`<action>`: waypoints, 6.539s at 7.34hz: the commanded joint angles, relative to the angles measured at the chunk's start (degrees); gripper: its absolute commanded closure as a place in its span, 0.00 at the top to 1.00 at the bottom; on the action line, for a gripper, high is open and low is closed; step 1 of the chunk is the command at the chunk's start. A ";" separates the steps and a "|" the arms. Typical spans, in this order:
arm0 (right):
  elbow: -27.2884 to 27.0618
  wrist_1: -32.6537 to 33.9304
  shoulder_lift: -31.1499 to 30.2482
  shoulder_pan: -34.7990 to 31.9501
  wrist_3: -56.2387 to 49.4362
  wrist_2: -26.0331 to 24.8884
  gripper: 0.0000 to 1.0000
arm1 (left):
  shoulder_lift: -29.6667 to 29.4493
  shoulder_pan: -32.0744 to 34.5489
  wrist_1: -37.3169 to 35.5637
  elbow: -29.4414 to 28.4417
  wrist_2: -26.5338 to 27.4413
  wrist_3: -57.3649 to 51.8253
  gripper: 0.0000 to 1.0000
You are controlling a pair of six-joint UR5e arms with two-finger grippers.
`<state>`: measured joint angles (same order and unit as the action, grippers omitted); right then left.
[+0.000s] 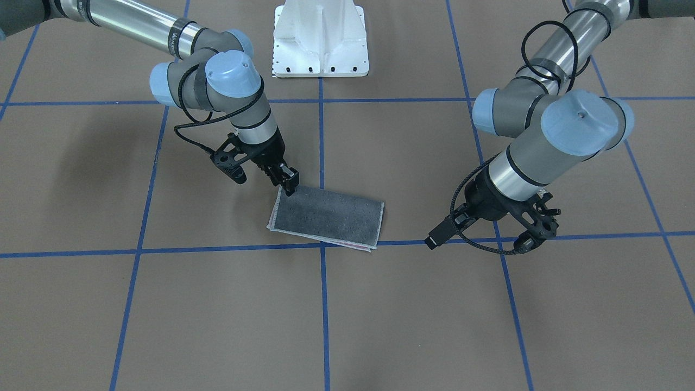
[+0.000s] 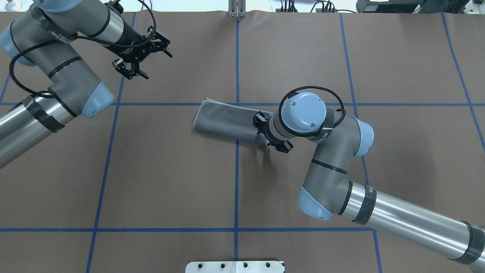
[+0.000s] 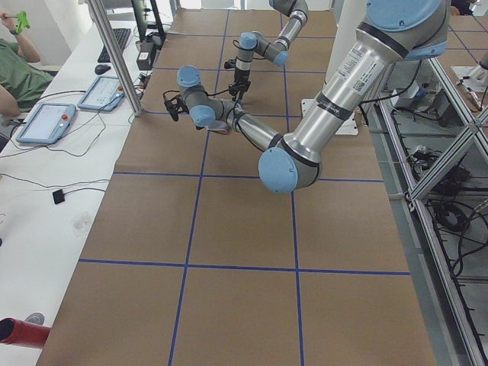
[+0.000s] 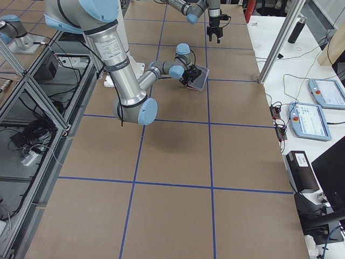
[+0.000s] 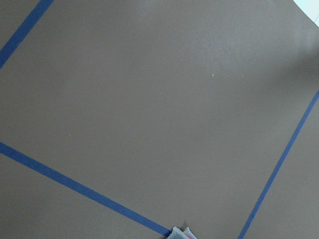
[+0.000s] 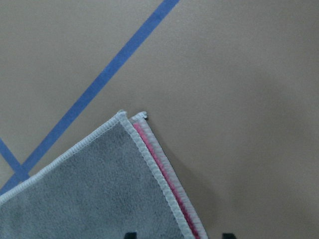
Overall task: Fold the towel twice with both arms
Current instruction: 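Grasp the folded strip's end with the right gripper, then swing the strip end toward the robot with the right gripper, rotating it upright, then release the strip and withdraw the right arm while the left gripper moves to the strip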
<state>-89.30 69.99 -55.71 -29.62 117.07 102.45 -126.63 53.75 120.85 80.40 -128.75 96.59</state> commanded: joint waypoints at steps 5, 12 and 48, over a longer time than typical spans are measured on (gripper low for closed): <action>-0.17 -2.31 0.16 0.00 0.44 0.64 0.00 | -0.02 -0.05 0.00 0.02 -0.10 0.00 1.00; -6.24 -9.59 -0.11 7.45 0.61 8.91 0.00 | 2.26 0.13 0.00 2.39 0.08 0.00 1.00; -2.63 -11.02 -5.99 -16.96 -31.29 23.32 1.00 | 11.13 -30.96 -3.76 18.63 22.82 16.52 1.00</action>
<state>-91.89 58.98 -61.66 -46.61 85.78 125.74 -116.36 24.98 119.07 96.85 -107.76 112.95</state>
